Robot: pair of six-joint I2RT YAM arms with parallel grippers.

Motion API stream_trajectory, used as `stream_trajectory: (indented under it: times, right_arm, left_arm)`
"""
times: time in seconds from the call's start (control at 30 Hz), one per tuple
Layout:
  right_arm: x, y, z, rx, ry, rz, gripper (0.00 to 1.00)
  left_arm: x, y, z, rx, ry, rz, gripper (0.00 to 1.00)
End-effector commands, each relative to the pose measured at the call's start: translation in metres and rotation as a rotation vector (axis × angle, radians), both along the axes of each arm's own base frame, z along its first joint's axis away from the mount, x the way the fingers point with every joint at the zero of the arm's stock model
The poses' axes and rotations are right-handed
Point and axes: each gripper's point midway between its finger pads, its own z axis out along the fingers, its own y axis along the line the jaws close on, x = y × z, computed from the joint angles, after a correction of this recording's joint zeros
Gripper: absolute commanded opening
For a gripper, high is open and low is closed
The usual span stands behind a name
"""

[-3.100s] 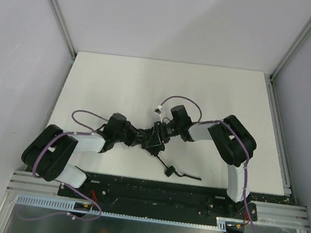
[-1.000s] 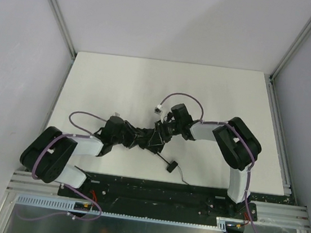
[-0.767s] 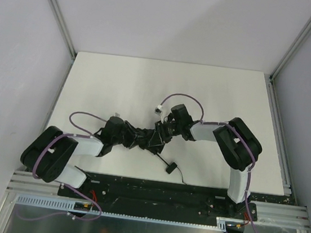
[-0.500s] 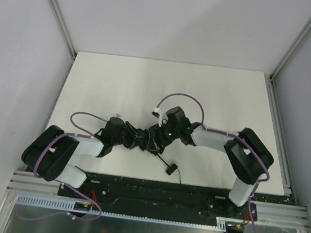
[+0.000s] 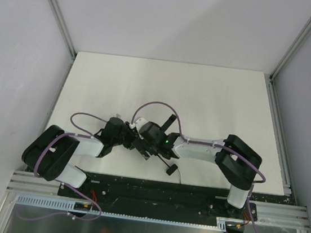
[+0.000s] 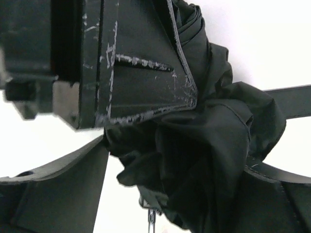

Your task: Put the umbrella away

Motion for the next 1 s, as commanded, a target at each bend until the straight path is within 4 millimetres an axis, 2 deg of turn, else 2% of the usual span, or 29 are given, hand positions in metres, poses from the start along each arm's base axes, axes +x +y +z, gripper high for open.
stream_trajectory:
  times: [0.0, 0.07, 0.2, 0.27, 0.33, 0.47, 0.6, 0.63, 0.7, 0.8, 0.9, 0.97]
  right_arm:
    - [0.017, -0.003, -0.014, -0.113, -0.111, -0.056, 0.72]
    - [0.02, -0.009, -0.025, -0.145, -0.101, -0.069, 0.54]
    - [0.019, -0.018, -0.046, -0.147, 0.008, -0.068, 0.1]
    - [0.009, -0.017, -0.053, -0.113, 0.091, -0.031, 0.03]
    - [-0.003, -0.016, -0.061, -0.066, 0.207, 0.015, 0.01]
    - [-0.019, -0.026, -0.076, 0.03, 0.425, 0.048, 0.0]
    - [-0.027, -0.03, -0.079, 0.12, 0.586, 0.037, 0.0]
    - [-0.028, -0.029, -0.078, 0.142, 0.612, 0.034, 0.0]
    - [-0.029, -0.026, -0.075, 0.186, 0.663, 0.031, 0.0]
    - [-0.025, -0.024, -0.073, 0.254, 0.729, 0.019, 0.0]
    - [-0.024, -0.02, -0.065, 0.35, 0.815, 0.056, 0.0]
    - [-0.024, -0.018, -0.061, 0.39, 0.844, 0.08, 0.0]
  left_arm:
    - [-0.052, 0.025, -0.057, 0.152, 0.24, -0.028, 0.0]
    - [-0.051, 0.025, -0.057, 0.152, 0.241, -0.031, 0.0]
    - [-0.049, 0.024, -0.053, 0.149, 0.227, -0.035, 0.0]
    - [-0.046, 0.023, -0.048, 0.149, 0.202, -0.039, 0.0]
    - [-0.041, 0.024, -0.043, 0.149, 0.173, -0.044, 0.08]
    - [-0.028, 0.032, -0.031, 0.14, 0.114, -0.035, 0.44]
    - [-0.015, 0.035, -0.013, 0.144, 0.022, -0.034, 0.79]
    - [-0.014, 0.035, -0.011, 0.141, 0.015, -0.032, 0.85]
    - [-0.015, 0.034, -0.012, 0.138, 0.022, -0.037, 0.91]
    - [-0.021, 0.033, -0.019, 0.146, 0.051, -0.051, 0.95]
    - [-0.025, 0.032, -0.031, 0.18, 0.081, -0.059, 0.96]
    - [-0.026, 0.032, -0.041, 0.197, 0.113, -0.062, 0.94]
